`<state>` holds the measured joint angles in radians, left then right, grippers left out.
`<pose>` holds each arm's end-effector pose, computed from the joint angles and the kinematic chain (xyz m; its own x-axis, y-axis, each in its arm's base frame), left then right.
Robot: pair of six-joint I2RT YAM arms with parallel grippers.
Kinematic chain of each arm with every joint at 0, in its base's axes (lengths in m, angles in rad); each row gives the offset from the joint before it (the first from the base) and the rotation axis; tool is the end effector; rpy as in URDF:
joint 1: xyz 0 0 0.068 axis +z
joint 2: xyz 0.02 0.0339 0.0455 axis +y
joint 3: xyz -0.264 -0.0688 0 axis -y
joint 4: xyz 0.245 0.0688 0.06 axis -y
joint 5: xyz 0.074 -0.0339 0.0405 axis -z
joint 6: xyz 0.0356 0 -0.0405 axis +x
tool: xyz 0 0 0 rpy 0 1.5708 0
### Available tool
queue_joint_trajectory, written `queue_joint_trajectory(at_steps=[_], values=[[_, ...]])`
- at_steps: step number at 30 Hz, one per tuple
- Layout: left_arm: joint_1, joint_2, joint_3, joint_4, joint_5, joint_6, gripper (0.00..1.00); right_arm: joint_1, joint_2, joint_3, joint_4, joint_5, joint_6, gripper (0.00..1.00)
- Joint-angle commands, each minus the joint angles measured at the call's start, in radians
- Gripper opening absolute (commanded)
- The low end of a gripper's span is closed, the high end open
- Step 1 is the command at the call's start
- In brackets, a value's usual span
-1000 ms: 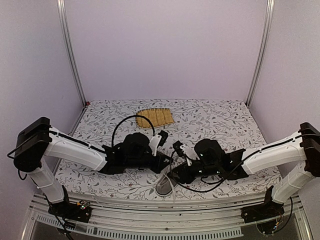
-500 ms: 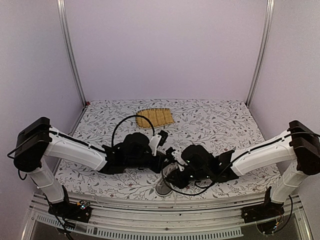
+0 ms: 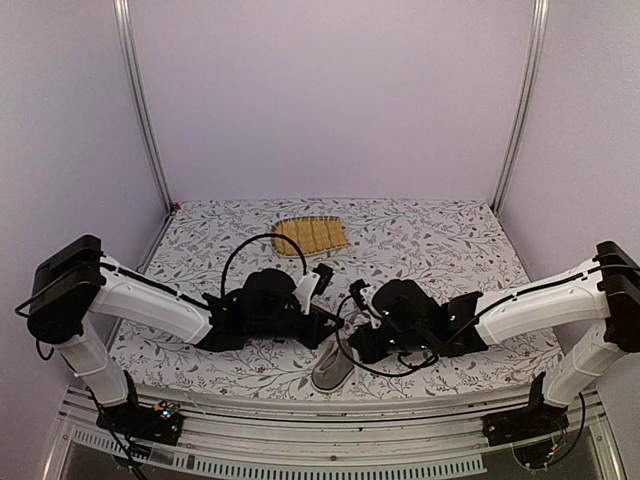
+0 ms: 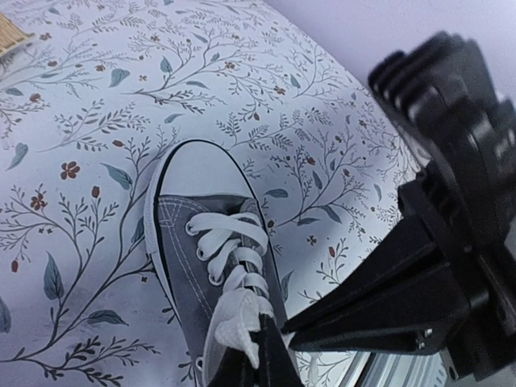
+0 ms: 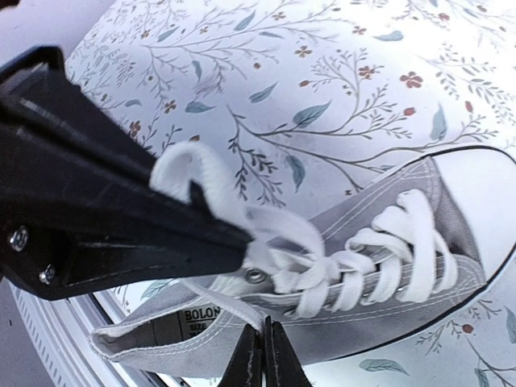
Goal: Tie the shoes
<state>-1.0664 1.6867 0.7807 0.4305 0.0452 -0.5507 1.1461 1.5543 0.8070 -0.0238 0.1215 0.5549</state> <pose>0.1660 -0.3040 0.1698 -0.6563 0.1073 -0.7468 0.6460 0.5912 -0.4829 0.1335 0.2848 0.1788 -0.7017 -0.2825 -0.6540 -0.5870 0.7495 0.3060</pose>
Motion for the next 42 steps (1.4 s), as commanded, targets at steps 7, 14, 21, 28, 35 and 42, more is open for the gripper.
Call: queue_joint_trajectory(at_steps=[7, 14, 21, 28, 35, 42], values=[[0.014, -0.024, -0.027, 0.072, 0.029, 0.006, 0.00, -0.103, -0.080, -0.004, -0.066, 0.039, 0.019, 0.02], [0.014, -0.014, -0.049, 0.110, 0.063, 0.010, 0.00, -0.105, -0.057, 0.031, -0.021, -0.016, -0.045, 0.02], [0.011, -0.028, -0.110, 0.151, 0.114, 0.049, 0.00, -0.104, -0.024, 0.041, 0.001, -0.087, -0.073, 0.02], [-0.020, -0.051, -0.160, 0.134, 0.137, 0.101, 0.00, -0.104, -0.036, 0.003, -0.019, -0.114, -0.047, 0.02], [-0.040, -0.065, -0.169, 0.100, 0.121, 0.120, 0.00, -0.103, -0.037, -0.033, -0.059, -0.116, 0.004, 0.02], [-0.058, -0.081, -0.165, 0.051, 0.112, 0.135, 0.09, -0.103, -0.057, -0.057, -0.060, -0.114, 0.031, 0.02]])
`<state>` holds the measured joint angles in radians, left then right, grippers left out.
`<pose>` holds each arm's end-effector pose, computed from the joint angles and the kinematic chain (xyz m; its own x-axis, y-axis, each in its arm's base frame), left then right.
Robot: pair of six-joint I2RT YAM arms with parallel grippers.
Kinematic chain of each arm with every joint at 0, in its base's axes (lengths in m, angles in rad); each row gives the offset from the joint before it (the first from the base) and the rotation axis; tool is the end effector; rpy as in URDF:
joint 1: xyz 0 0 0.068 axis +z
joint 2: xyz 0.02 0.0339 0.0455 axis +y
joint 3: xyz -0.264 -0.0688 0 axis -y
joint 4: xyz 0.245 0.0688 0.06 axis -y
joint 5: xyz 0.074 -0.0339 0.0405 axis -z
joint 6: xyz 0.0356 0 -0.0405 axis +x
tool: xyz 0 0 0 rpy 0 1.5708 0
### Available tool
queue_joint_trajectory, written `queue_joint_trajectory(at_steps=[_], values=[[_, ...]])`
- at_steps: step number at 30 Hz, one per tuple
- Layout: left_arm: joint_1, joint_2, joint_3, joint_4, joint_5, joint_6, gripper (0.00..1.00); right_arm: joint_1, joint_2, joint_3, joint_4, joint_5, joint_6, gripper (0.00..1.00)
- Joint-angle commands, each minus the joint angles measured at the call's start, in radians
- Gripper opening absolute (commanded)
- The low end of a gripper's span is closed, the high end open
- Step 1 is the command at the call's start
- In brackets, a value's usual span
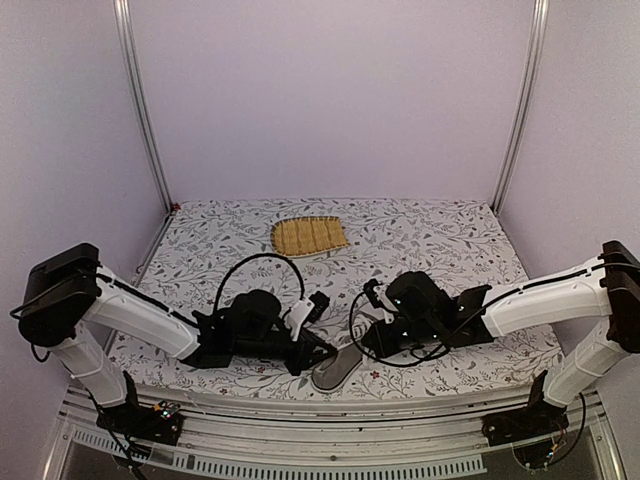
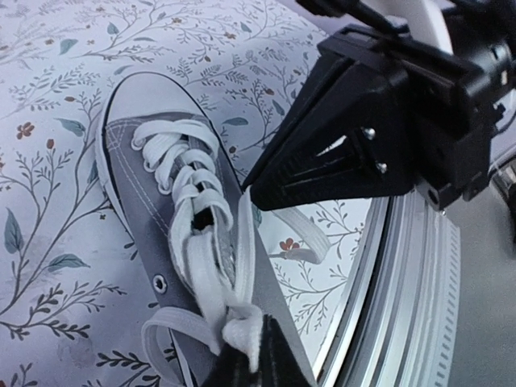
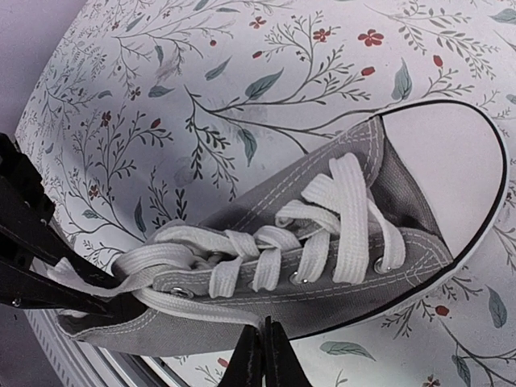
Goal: Tie the shoes
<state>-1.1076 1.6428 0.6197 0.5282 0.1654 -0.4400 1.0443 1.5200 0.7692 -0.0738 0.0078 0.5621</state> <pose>0.1350 -0.2834 0.1471 -0.5954 0.2519 -0.7629 0.7666 0.4624 -0.4456 0.1515 0.2601 0.1734 -0.7716 -0.2669 -0.5775 -0.5326 0.7674 0.3570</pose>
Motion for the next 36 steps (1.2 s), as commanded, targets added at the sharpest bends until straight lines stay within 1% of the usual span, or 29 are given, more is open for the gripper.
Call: queue_joint_trajectory(at_steps=[1, 4, 7, 10, 12, 16, 19, 22, 29, 32, 36], values=[[-0.019, -0.050, -0.008, -0.057, -0.019, 0.025, 0.14, -0.001, -0.023, -0.019, -0.010, 0.000, 0.023, 0.02], [-0.019, -0.122, -0.040, -0.086, -0.051, 0.022, 0.30, -0.001, -0.022, -0.021, 0.002, -0.005, 0.018, 0.02], [-0.016, -0.202, -0.061, -0.150, -0.091, 0.031, 0.44, -0.001, -0.020, -0.023, 0.011, -0.010, 0.013, 0.02], [-0.007, -0.270, -0.076, -0.210, -0.122, 0.031, 0.51, -0.001, -0.017, -0.022, 0.016, -0.016, 0.007, 0.02], [0.013, -0.301, -0.073, -0.240, -0.143, 0.016, 0.54, -0.001, -0.018, -0.024, 0.020, -0.018, 0.003, 0.02], [0.095, -0.286, -0.010, -0.311, -0.128, -0.042, 0.53, -0.001, -0.018, -0.027, 0.025, -0.018, -0.001, 0.02], [0.156, -0.219, 0.068, -0.356, -0.089, -0.082, 0.48, -0.001, -0.017, -0.025, 0.027, -0.020, -0.002, 0.02], [0.189, -0.145, 0.120, -0.346, -0.022, -0.092, 0.45, -0.001, -0.017, -0.024, 0.030, -0.019, -0.002, 0.02], [0.227, 0.012, 0.222, -0.335, 0.145, -0.082, 0.41, -0.001, -0.017, -0.025, 0.033, -0.016, -0.001, 0.02], [0.227, 0.045, 0.229, -0.287, 0.224, -0.081, 0.41, -0.001, -0.015, -0.024, 0.033, -0.015, -0.001, 0.02], [0.226, 0.079, 0.230, -0.258, 0.261, -0.086, 0.40, -0.001, -0.014, -0.023, 0.034, -0.017, -0.004, 0.02]])
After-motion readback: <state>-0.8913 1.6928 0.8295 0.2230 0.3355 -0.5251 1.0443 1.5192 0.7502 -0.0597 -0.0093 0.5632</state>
